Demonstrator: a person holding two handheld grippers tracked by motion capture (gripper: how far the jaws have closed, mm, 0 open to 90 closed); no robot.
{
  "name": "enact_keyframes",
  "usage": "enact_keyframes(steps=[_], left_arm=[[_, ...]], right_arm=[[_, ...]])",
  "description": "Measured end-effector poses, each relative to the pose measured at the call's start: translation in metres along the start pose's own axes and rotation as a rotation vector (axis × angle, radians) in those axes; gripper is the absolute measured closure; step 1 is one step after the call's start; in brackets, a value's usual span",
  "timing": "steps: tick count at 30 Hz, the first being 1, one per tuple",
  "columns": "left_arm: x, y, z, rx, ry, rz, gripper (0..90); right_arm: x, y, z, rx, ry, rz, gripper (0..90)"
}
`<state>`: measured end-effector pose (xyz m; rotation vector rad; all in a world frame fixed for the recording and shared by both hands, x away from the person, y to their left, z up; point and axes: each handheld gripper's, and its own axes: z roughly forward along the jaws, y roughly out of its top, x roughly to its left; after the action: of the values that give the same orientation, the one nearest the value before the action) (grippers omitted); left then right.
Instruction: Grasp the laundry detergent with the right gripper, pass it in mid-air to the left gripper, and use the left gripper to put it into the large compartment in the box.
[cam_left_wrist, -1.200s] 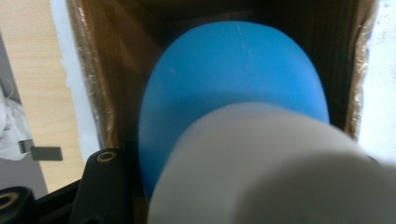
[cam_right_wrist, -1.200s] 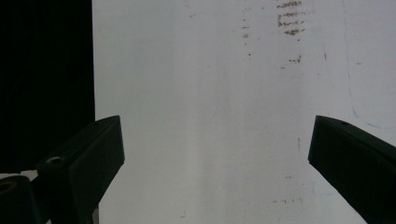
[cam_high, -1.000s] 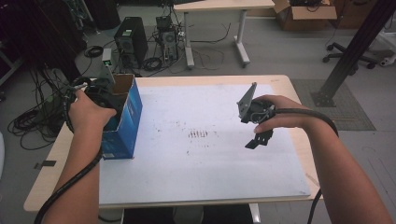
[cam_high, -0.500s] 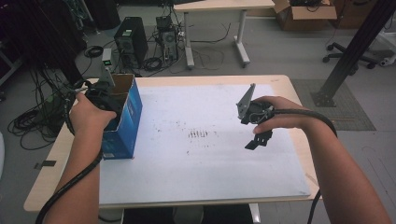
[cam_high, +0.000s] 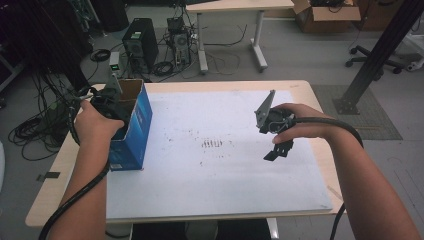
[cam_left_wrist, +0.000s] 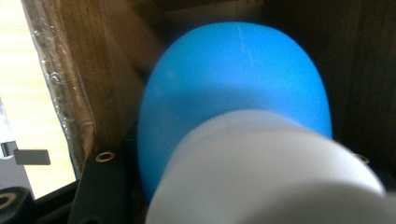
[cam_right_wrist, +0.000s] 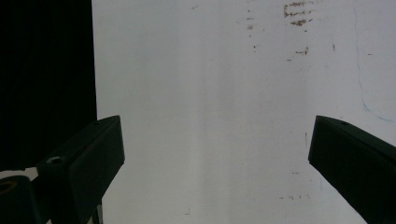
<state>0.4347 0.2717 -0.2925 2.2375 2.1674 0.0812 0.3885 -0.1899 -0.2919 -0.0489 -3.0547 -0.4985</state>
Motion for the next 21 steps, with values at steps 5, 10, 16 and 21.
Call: enact_keyframes(steps=[5,10,16,21], left_arm=[[0.0004,-0.0001,0.0010,0.003,0.006,0.003,39.1],[0.0009,-0.0004,0.0004,-0.011,-0.007,0.009,34.7],[0.0005,-0.0009,0.0004,-0.015,-0.010,0.010,34.3],[-0.0009,-0.0015,-0.0012,-0.011,-0.017,0.013,32.2]], right_arm=[[-0.0003,0.0000,-0.0001,0.000,-0.001,-0.001,3.5],[-0.0006,0.0006,0.0005,0.001,0.001,-0.004,3.5],[-0.0010,0.0001,0.0024,-0.002,0.004,0.002,3.5],[-0.0015,-0.0004,0.0036,-0.001,0.004,0.002,3.5]])
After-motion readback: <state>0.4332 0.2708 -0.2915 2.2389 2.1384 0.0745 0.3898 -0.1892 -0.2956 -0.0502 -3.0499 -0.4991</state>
